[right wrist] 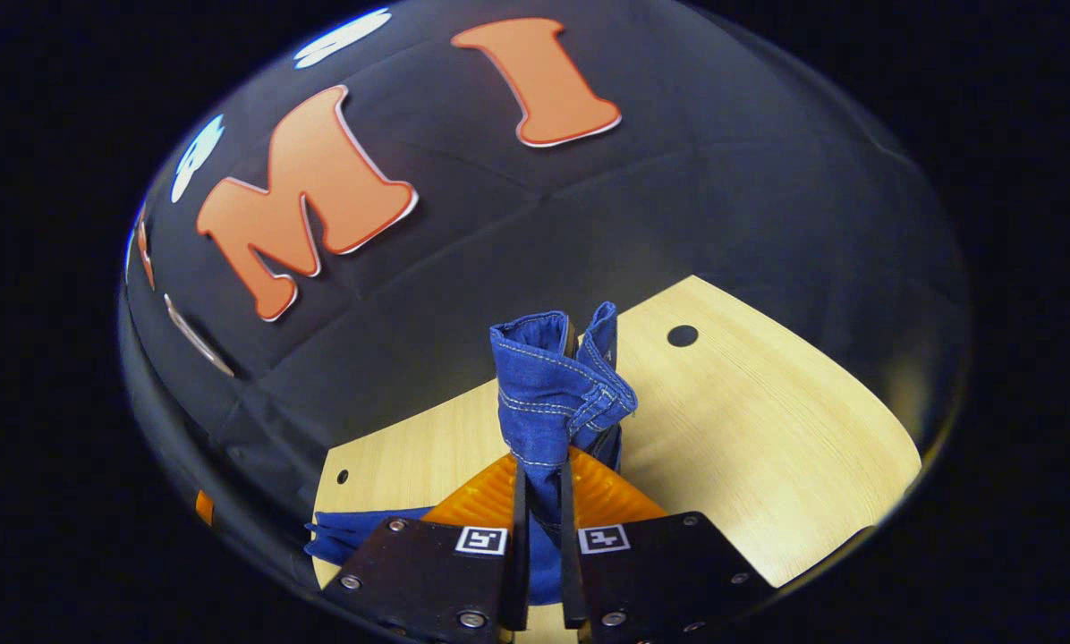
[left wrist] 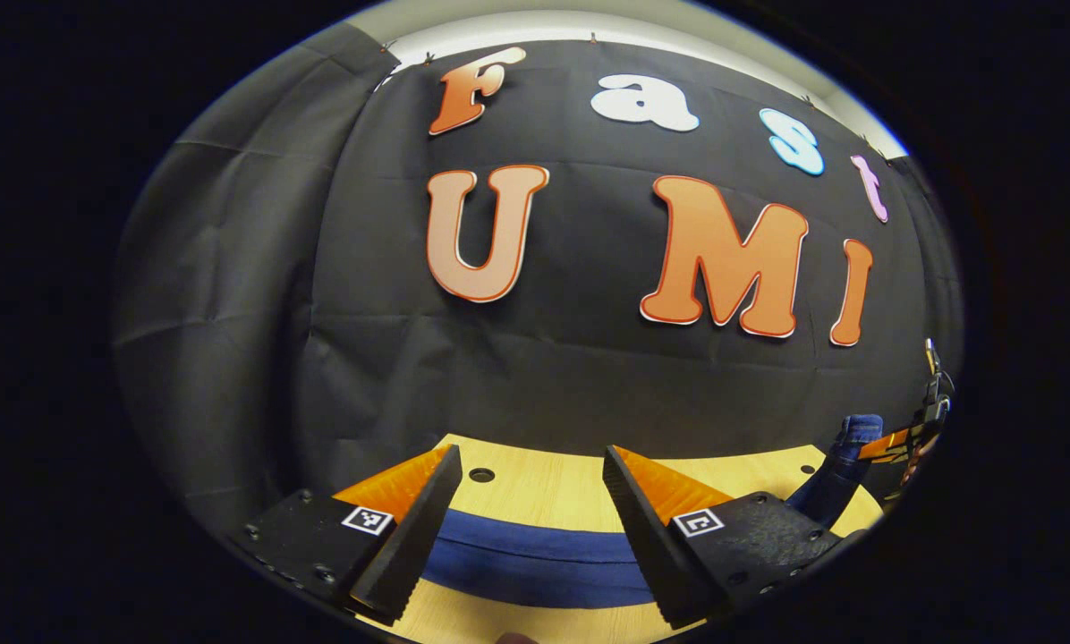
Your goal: Grasp the waist and the cuffs of the jeans and fold them to make the two legs overlap; first hold the waist and fold one-third of the jeans toward the cuffs, then hold the cuffs and fold the remaining one-third in the same direction to finish folding.
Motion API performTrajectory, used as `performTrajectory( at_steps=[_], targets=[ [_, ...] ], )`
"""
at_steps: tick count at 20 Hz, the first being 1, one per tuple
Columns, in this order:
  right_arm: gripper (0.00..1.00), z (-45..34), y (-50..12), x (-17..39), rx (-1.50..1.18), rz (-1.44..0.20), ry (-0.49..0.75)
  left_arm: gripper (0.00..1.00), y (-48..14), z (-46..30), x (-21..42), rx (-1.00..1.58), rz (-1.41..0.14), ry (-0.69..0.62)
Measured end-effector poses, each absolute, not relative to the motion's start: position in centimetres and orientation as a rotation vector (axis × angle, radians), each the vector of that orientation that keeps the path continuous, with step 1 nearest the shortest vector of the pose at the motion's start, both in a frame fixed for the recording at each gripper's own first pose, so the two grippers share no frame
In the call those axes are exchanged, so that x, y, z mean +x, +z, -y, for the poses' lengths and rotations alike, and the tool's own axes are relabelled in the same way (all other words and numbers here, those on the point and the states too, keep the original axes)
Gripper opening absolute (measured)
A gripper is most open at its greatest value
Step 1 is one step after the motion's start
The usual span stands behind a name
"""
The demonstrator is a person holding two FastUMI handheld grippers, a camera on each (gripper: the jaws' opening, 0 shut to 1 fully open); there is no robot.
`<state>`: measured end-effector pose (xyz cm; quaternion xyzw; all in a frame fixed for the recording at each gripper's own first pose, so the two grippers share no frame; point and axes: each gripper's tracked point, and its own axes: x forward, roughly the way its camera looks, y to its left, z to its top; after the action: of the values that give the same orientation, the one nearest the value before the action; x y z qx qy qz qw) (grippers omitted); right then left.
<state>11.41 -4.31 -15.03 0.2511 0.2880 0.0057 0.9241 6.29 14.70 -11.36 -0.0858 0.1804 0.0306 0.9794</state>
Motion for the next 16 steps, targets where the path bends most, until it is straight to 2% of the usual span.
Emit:
performTrajectory(
  at_steps=[7,13,16],
  targets=[
    [0.15,-7.1,-15.9,10.8,0.452,-0.641,0.179,0.98,-14.9,-19.9,4.6,-0.246,-0.435,0.169],
    [0.15,-15.3,-20.0,9.9,0.393,-0.727,0.265,0.98,-17.3,-23.7,2.4,-0.247,-0.486,0.246],
    [0.15,-17.2,-23.6,8.2,0.312,-0.805,0.298,0.98,-20.1,-24.1,1.4,-0.262,-0.56,0.25]
  ],
)
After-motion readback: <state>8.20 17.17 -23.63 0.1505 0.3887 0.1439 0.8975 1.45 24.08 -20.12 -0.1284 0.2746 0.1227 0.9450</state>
